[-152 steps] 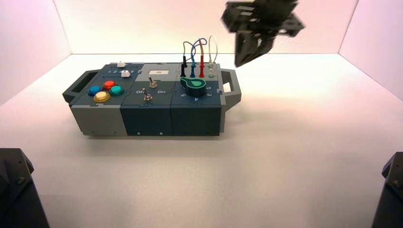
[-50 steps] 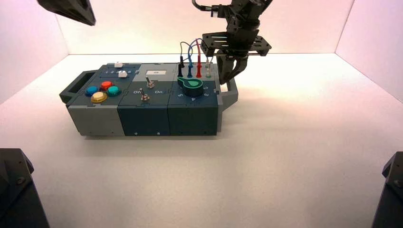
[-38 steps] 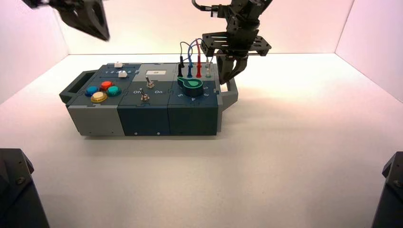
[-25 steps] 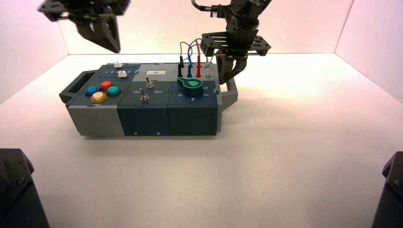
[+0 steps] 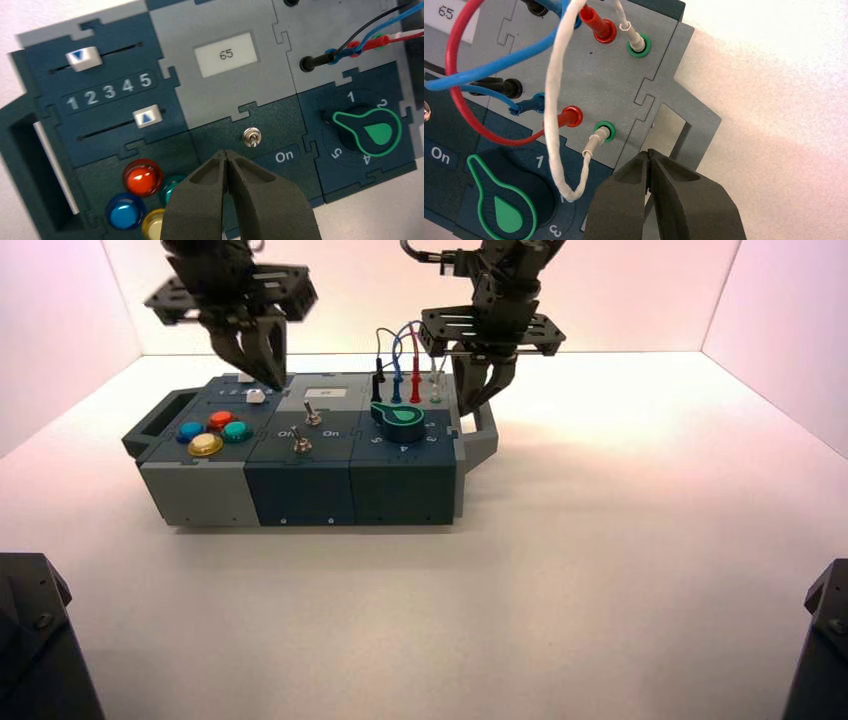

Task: Flip the top switch on with the left gripper.

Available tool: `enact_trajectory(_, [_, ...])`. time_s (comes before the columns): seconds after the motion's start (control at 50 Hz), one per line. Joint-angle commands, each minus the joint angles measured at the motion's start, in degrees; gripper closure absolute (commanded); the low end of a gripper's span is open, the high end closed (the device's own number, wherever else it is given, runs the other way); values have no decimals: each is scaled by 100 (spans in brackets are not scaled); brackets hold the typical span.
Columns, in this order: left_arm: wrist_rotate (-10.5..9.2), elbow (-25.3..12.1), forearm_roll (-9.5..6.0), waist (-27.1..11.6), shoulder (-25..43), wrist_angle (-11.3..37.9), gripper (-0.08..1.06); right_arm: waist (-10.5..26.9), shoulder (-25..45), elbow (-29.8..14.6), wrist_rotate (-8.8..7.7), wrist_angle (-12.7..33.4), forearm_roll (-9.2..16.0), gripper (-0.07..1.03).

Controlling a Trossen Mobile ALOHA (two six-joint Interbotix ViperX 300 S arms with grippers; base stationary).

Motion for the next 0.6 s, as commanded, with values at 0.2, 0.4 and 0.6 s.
enact_trajectory(0.2, [35,-229,18,-114,360,-132,101,97,202,-79,-18,-35,70,98])
enact_trajectory(0.4, [44,-237,35,-114,536,-202,101,97,220,-79,-18,-35,70,98])
enact_trajectory(0.6, [44,-272,35,-123,536,-229,101,97,237,-132,-9,18,70,98])
